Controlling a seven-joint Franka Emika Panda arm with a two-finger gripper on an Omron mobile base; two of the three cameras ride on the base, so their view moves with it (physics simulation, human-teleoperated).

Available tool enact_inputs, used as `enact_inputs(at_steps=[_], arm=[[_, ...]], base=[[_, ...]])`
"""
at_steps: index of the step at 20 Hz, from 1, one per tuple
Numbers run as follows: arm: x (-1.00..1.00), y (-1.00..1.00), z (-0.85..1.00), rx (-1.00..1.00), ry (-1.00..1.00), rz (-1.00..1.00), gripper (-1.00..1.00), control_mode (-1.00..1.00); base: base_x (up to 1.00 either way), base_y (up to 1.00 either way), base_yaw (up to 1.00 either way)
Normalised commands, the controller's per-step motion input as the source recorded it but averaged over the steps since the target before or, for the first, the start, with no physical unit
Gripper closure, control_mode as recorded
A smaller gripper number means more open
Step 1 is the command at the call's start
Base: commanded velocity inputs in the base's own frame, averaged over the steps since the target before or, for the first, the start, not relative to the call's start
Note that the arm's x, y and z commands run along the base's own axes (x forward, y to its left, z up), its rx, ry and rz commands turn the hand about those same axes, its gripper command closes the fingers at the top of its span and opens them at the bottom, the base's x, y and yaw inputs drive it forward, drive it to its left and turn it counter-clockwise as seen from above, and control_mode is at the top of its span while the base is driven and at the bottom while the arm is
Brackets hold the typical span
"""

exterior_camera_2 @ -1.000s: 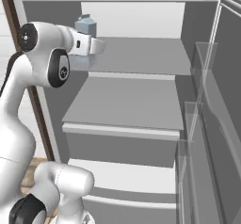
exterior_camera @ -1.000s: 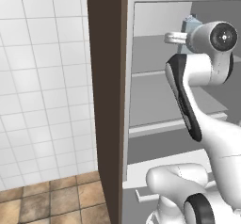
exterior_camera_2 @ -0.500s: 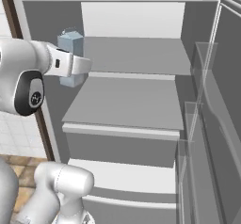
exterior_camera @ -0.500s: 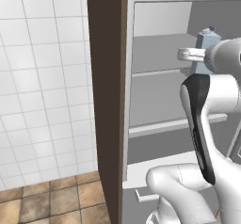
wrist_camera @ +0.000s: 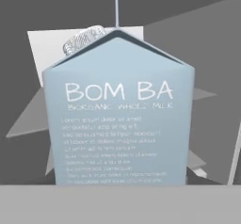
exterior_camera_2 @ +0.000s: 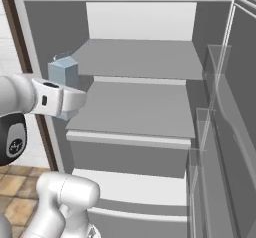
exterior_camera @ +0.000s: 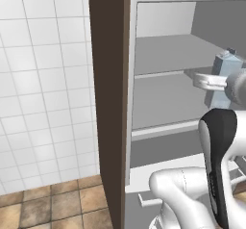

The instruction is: Take a sugar cube from the saucer and place it inside the coffee. Then, grab milk from the fridge and place it next to the coffee on the counter to sweeten the coffee.

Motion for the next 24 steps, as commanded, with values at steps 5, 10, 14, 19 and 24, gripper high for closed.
enact_inputs(at_steps=[5,10,14,19,24], arm=[[-0.07,0.0,-0.02,0.0,0.0,0.0,1.0,1.0],[0.0,0.0,0.0,0.0,0.0,0.0,1.0,1.0],[0.0,0.0,0.0,0.0,0.0,0.0,1.0,1.0],[0.0,0.0,0.0,0.0,0.0,0.0,1.0,1.0],[0.0,0.0,0.0,0.0,0.0,0.0,1.0,1.0]], base=[[-0.5,0.31,-0.09],[-0.74,0.62,-0.35],[-0.76,0.43,-0.65],[-0.68,0.05,-0.8],[-0.68,0.0,-0.77]])
